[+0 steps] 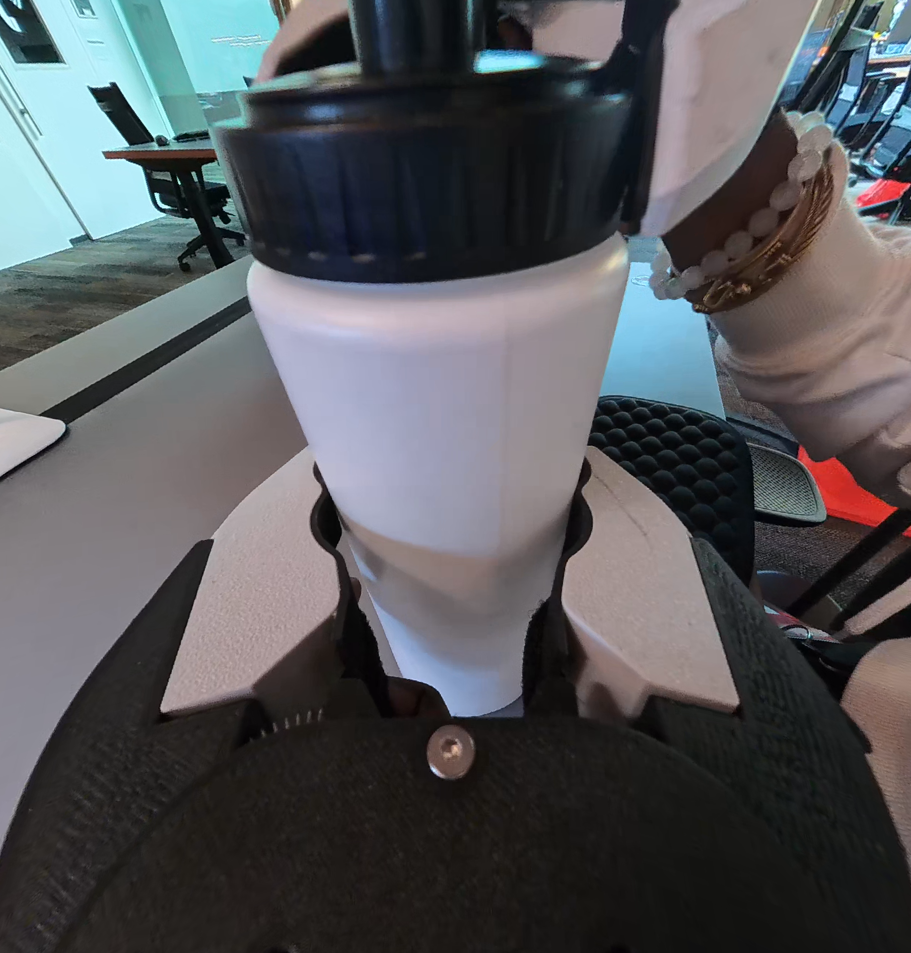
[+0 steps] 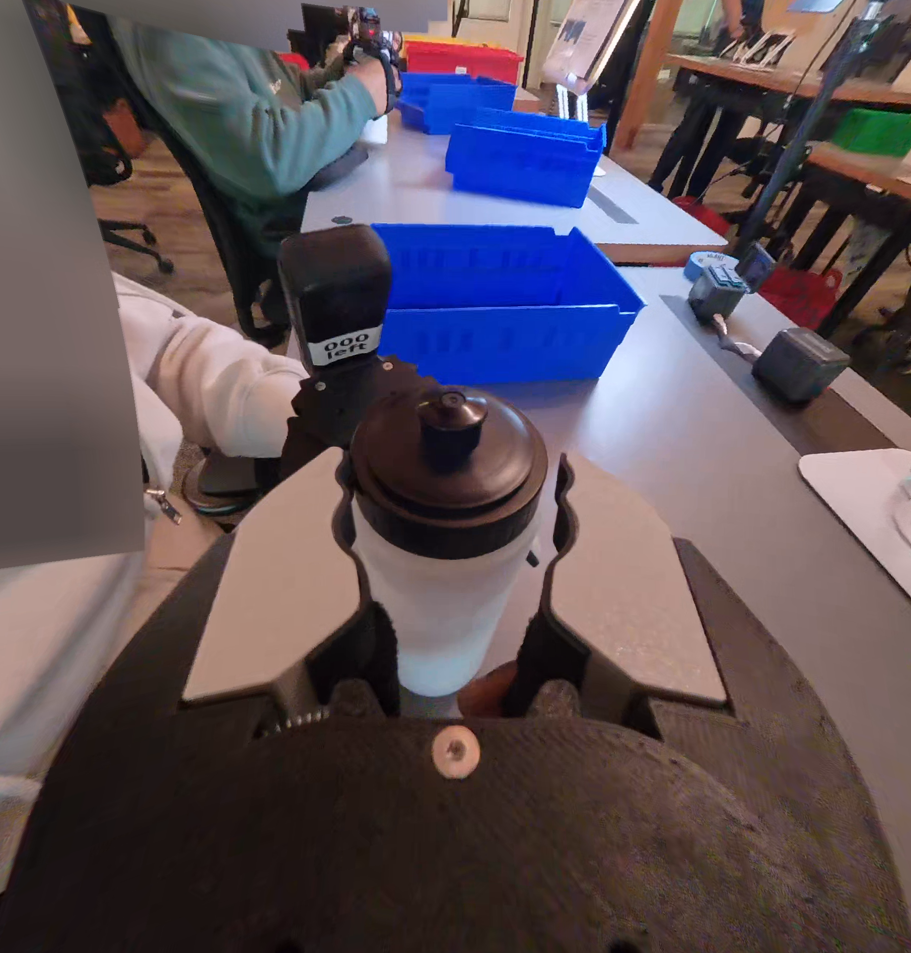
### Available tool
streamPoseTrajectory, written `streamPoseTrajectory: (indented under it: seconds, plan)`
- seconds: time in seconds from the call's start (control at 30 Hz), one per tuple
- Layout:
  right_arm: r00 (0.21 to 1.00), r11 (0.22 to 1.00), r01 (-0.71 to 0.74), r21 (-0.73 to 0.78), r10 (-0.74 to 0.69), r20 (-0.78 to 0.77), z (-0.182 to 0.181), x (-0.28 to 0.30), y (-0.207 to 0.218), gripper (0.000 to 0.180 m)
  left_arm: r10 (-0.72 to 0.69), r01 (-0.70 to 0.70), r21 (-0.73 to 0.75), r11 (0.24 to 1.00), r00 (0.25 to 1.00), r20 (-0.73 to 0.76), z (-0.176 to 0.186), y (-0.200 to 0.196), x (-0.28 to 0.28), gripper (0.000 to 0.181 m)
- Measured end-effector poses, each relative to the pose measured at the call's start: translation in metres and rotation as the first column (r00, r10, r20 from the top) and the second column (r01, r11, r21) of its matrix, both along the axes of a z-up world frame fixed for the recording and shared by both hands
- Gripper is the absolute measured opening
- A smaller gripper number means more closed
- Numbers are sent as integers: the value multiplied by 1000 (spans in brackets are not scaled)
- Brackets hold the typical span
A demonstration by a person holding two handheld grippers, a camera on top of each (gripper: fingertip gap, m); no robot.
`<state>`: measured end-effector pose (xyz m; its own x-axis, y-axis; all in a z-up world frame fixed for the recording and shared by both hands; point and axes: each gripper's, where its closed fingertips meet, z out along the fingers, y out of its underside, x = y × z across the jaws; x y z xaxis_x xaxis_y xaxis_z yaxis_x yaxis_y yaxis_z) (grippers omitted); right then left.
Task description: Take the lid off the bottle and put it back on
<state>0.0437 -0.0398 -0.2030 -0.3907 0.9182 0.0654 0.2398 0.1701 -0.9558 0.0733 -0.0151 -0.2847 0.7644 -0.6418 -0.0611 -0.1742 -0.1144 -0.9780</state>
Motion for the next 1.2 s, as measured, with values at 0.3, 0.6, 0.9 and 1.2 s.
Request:
streamPoseTrajectory:
  seconds: [0.3,0.6,0.9,1.2]
  plan:
    - [991,995,84,-61,-90,-100,3,-1,-2,71,42,-42,8,999,999,5,1,0,-2,87]
    - [976,985,148,-87,-160,-149,3,4,2,69,52,-52,-3,999,999,-7,-1,2,-1,87]
    - [945,976,200,-82,-215,-245,0,1,2,82,60,-60,6,998,997,52,3,5,-9,88]
    - [911,955,297,3,-282,-302,-32,-3,4,120,-24,-107,133,985,684,729,76,-4,-100,88]
